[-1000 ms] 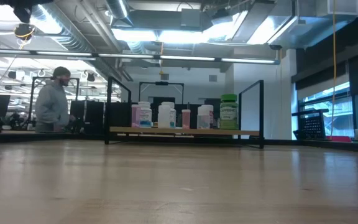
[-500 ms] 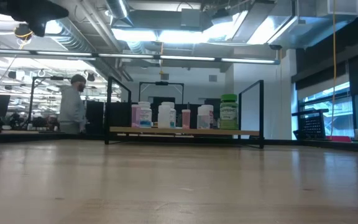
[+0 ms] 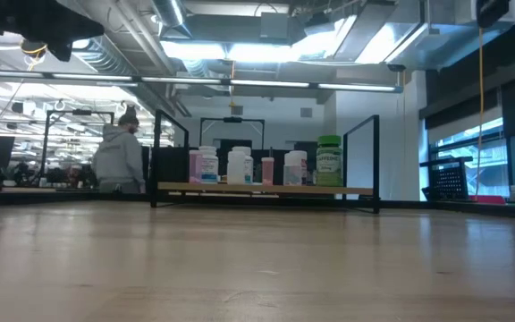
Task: Pick and place medicine bottles onto shelf by color
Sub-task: Return to Home Position
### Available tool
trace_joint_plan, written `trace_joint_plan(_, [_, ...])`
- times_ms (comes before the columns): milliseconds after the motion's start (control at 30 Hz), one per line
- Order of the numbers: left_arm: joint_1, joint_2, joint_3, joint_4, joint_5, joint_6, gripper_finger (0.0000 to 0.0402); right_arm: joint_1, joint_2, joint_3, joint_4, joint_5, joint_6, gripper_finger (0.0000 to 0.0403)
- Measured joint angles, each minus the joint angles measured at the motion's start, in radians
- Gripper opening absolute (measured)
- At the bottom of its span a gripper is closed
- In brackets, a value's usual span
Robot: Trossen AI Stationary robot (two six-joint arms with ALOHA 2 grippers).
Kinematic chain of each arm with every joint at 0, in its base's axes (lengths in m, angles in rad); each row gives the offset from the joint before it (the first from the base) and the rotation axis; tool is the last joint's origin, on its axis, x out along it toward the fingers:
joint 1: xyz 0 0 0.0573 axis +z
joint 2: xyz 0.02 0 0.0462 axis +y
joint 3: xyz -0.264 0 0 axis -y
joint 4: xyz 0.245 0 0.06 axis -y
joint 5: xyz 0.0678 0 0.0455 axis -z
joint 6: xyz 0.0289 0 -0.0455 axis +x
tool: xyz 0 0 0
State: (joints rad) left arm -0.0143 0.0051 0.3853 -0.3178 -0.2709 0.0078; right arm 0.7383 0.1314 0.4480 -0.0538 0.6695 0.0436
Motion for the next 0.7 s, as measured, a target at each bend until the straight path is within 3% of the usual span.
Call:
trace_joint_plan(167, [0.0,0.0,-0.081,0.095,0.048,0.001,0.0,0.0,-0.129,-0.129,0.096,-0.084,-0.042,0.0005])
trace_joint_plan(567, [0.001,0.0,-0.185,0.132,0.076,-0.007,0.0,-0.002,-0.13,-0.273,0.13,-0.121,-0.019,0.0005])
trace_joint_plan(700, [0.001,0.0,-0.24,0.174,0.088,-0.03,0.0,-0.003,-0.13,-0.356,0.226,-0.122,-0.027,0.0005])
